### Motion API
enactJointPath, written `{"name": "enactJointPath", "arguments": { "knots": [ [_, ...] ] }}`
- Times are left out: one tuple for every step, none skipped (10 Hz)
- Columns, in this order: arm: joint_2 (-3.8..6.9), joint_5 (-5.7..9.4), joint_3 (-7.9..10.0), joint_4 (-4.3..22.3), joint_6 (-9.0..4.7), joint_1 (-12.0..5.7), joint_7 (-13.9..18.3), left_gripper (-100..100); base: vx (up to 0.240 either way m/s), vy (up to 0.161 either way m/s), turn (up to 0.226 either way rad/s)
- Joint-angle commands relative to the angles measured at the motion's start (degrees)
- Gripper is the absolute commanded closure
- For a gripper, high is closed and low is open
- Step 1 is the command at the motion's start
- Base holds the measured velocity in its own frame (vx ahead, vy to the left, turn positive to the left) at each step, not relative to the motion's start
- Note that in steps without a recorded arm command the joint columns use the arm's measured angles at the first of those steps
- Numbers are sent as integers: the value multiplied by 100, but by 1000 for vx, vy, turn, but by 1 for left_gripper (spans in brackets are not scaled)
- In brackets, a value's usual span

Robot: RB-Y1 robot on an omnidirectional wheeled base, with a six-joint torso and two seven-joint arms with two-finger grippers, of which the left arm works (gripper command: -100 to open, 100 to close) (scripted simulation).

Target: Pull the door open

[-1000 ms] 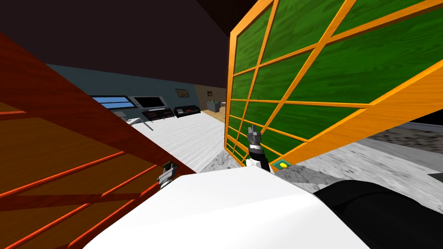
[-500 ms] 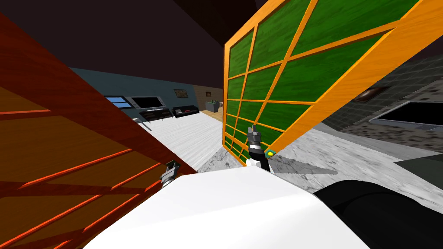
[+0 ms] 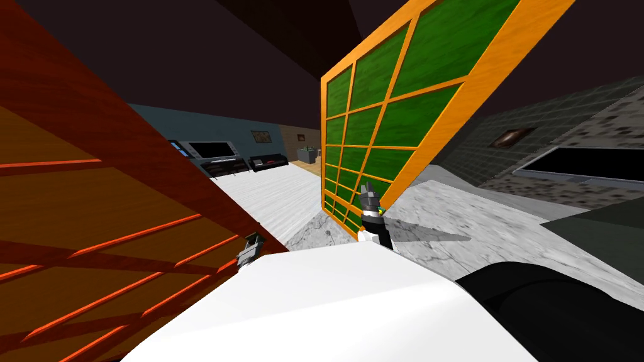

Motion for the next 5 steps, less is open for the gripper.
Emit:
{"name": "enactJointPath", "arguments": {
  "knots": [
    [46, -73, -108, -47, -51, 41, 53, 100, -136, -15, -43],
    [72, -113, -168, -73, -79, 64, 83, 100, -196, 24, -66],
    [101, -159, -235, -101, -111, 89, 116, 100, -211, 12, -67],
    [131, -206, -306, -132, -144, 116, 151, 100, -250, 11, -63],
    [161, -254, -377, -163, -177, 143, 186, 100, -243, 5, -56]
  ]
}}
